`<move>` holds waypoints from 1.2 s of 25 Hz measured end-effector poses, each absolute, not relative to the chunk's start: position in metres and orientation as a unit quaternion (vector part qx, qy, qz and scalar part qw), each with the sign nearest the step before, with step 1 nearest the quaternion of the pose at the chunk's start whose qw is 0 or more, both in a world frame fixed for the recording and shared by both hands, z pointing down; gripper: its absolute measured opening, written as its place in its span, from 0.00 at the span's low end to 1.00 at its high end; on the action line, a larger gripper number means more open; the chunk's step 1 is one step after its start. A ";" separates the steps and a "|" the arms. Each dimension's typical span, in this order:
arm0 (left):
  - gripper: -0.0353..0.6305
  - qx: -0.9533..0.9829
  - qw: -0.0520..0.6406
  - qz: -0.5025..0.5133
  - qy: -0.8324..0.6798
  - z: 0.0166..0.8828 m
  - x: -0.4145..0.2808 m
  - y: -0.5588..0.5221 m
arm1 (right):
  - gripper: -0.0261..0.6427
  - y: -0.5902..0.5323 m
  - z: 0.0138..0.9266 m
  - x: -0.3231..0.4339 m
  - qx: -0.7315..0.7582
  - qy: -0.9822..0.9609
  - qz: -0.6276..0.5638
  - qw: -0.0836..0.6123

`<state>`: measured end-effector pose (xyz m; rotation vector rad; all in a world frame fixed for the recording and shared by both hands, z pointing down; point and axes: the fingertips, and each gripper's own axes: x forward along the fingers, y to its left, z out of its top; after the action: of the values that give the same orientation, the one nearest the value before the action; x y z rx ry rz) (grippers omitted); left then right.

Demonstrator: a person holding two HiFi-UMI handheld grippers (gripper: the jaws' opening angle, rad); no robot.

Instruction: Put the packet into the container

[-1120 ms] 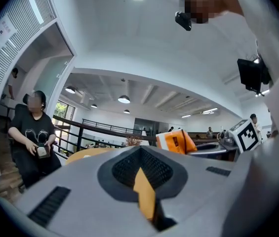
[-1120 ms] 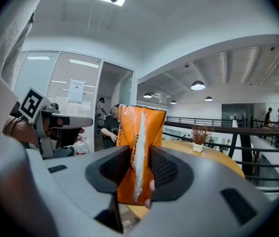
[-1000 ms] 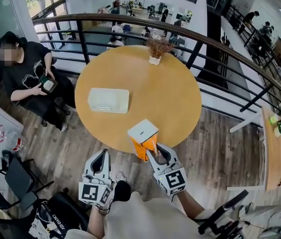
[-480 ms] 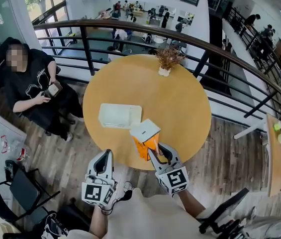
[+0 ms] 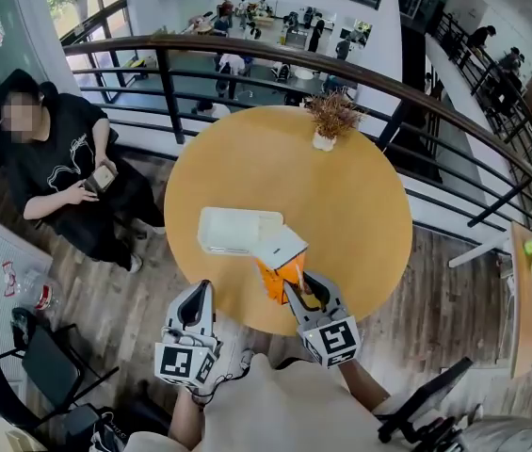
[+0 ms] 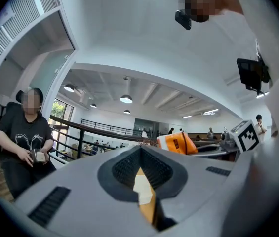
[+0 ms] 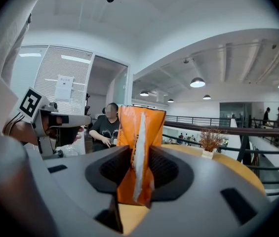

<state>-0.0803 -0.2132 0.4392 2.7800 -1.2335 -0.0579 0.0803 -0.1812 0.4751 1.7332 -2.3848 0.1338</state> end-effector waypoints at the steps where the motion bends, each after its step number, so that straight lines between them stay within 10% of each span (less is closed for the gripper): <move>1: 0.06 0.913 0.050 -0.018 -0.405 0.440 -0.081 -0.214 | 0.22 -0.182 0.477 0.081 0.585 -0.804 0.047 0.095; 30: 0.06 0.858 0.061 -0.004 -0.510 0.432 -0.120 -0.194 | 0.22 -0.261 0.465 0.114 0.528 -0.837 0.010 0.142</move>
<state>-0.1205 -0.1938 0.4324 2.5946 -1.5439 -0.0110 0.1138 -0.2608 0.4649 1.5226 -2.4160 0.0293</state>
